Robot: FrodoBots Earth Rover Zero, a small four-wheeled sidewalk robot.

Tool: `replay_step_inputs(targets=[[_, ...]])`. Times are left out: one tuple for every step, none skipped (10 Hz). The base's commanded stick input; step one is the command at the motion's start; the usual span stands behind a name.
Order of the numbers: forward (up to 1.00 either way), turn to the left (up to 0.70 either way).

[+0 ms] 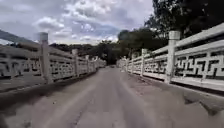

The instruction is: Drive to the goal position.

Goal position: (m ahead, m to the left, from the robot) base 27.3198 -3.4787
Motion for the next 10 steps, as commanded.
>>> replay_step_inputs(targets=[[0.70, 0.00], [0.70, 0.00], [0.70, 0.00], [0.70, 0.00], [0.70, 0.00], [0.70, 0.00], [0.70, 0.00], [0.70, 0.00], [0.70, 0.00], [0.70, 0.00]])
